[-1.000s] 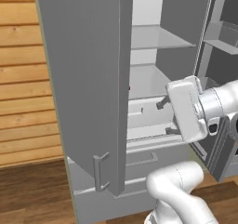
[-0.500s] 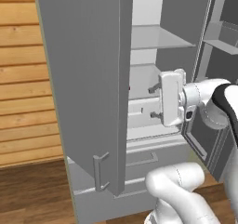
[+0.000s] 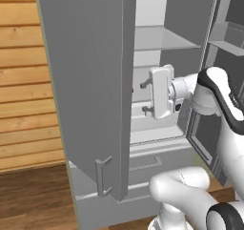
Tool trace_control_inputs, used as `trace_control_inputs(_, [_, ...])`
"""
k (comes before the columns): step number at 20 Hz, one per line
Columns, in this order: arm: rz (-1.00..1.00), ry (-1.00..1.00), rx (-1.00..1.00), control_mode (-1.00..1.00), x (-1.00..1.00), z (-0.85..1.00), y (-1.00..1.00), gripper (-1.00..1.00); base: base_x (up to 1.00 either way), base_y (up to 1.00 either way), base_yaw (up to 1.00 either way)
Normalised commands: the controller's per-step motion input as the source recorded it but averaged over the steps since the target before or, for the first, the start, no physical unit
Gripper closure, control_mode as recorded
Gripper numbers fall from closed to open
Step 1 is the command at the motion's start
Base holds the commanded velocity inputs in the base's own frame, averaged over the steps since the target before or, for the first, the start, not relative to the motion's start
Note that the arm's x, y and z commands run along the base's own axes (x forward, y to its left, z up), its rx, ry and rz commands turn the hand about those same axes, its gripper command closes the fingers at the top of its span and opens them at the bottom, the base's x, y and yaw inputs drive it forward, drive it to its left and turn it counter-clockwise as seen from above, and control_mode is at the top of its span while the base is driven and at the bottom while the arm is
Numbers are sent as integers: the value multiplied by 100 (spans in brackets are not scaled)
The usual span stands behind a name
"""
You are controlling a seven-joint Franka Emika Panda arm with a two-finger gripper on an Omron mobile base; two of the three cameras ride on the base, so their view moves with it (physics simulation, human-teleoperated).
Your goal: Take the strawberry from the fridge and place it on top of the pancake, located on the dining counter.
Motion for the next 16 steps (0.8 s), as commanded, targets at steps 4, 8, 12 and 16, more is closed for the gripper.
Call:
trace_control_inputs(4, [0,0,0,-100,43,-29,58,-100,0,0,0])
trace_control_inputs(8, [0,-2,0,-100,14,-15,58,-100,0,0,0])
trace_control_inputs(12, [0,-5,0,-100,-21,-2,73,-100,0,0,0])
trace_control_inputs(16, [0,-3,0,-100,-52,0,78,-100,0,0,0])
